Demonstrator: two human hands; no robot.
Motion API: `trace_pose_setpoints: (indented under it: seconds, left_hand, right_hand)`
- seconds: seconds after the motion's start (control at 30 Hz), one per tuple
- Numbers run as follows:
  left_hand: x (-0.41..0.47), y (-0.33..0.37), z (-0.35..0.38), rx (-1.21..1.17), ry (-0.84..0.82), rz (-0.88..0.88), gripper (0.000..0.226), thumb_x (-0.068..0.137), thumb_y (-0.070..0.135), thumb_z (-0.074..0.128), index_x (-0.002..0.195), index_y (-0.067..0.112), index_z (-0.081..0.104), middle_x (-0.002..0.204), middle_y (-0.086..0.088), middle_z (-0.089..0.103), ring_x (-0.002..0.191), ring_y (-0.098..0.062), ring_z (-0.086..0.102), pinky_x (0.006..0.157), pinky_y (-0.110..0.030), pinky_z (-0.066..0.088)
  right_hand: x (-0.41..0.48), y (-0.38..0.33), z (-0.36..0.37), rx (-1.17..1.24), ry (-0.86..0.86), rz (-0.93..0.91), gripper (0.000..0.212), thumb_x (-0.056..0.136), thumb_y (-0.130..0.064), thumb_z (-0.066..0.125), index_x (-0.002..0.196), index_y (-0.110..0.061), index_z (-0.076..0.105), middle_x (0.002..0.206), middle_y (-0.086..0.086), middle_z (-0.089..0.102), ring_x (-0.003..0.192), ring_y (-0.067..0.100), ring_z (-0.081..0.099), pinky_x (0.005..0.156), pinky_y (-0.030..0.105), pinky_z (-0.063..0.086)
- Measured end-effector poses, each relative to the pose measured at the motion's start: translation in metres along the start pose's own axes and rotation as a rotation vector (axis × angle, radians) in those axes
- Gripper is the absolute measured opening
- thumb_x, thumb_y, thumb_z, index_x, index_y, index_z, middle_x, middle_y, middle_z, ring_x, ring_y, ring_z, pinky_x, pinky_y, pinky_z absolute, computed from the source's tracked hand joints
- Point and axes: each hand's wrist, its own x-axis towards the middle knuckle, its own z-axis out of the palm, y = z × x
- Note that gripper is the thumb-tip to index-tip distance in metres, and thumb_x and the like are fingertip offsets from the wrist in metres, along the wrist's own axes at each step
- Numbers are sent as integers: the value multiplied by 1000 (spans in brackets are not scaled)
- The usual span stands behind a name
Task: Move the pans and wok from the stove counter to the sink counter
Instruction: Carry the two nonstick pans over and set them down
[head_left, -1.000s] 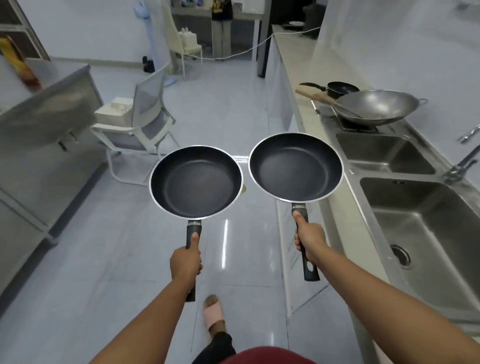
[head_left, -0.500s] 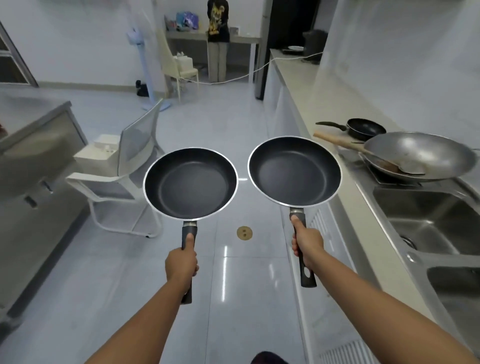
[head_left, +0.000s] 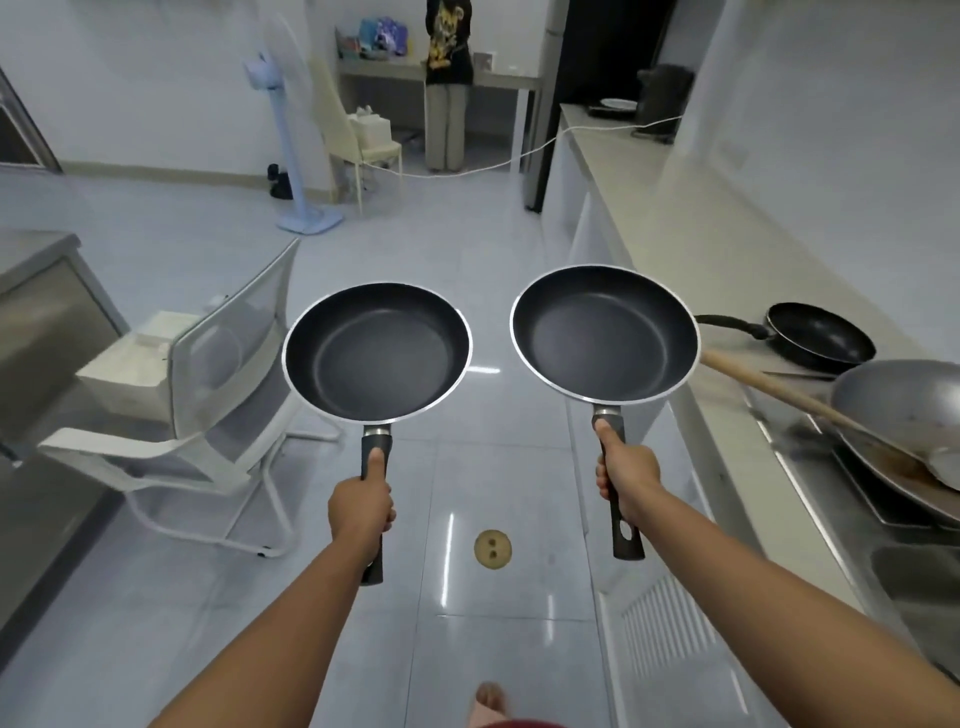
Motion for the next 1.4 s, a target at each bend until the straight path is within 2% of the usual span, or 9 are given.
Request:
trace_pose_setpoints:
  seconds: [0.17, 0.4, 0.77, 0.9, 1.0, 1.23, 1.4]
  left_hand:
    - [68, 45, 30, 46, 18, 25, 59, 93, 57, 47, 63, 8, 57, 55, -7, 56, 44, -20, 51, 46, -26, 41]
    - [200, 129, 101, 82, -55, 68, 60, 94, 55, 48, 64, 5, 59, 54, -7, 56, 44, -21, 51, 47, -26, 43]
    - [386, 271, 228, 211, -302, 187, 56, 94, 51, 51, 60, 7, 56, 54, -7, 55, 45, -21, 49, 49, -27, 42]
    - [429, 308, 286, 271, -399, 220, 56, 93, 50, 52, 58, 7, 55, 53, -6, 54, 45, -20, 48, 48, -26, 41]
    - [454, 331, 342, 321, -480, 253, 57, 93, 52, 51, 58, 7, 56, 53, -6, 55, 45, -20, 49, 48, -27, 42]
    - [492, 378, 485, 389, -639, 252, 56, 92, 52, 54, 59, 7, 57, 52, -6, 56, 43, -20, 49, 48, -26, 42]
    - [498, 406, 580, 428, -773, 274, 55, 92, 51, 54, 61, 6, 59, 53, -6, 56, 43, -20, 50, 48, -26, 42]
  right_hand:
    - [63, -44, 36, -9, -11, 10, 46, 92, -49, 59, 69, -9, 53, 56, 7, 53, 45, 18, 47, 46, 27, 43]
    - [182, -120, 94, 22, 25, 3, 46, 91, -47, 60, 67, -8, 52, 54, 6, 52, 43, 17, 46, 44, 26, 43]
    - [335, -215, 159, 163, 230, 70, 46, 89, -49, 62, 66, -10, 53, 48, 4, 50, 38, 16, 44, 39, 24, 40]
    - [383, -233, 157, 215, 311, 111, 48, 89, -51, 61, 66, -10, 53, 48, 3, 51, 38, 15, 45, 39, 22, 40]
    - [422, -245, 145, 247, 395, 132, 50, 88, -53, 60, 65, -10, 52, 50, 4, 51, 42, 18, 46, 45, 28, 41]
    - [508, -268, 91, 325, 568, 185, 51, 88, -51, 64, 58, -12, 52, 44, 4, 52, 37, 19, 45, 40, 25, 38]
    - [544, -282, 56, 377, 680, 234, 54, 89, -49, 63, 52, -12, 49, 38, 2, 49, 37, 20, 43, 44, 28, 38]
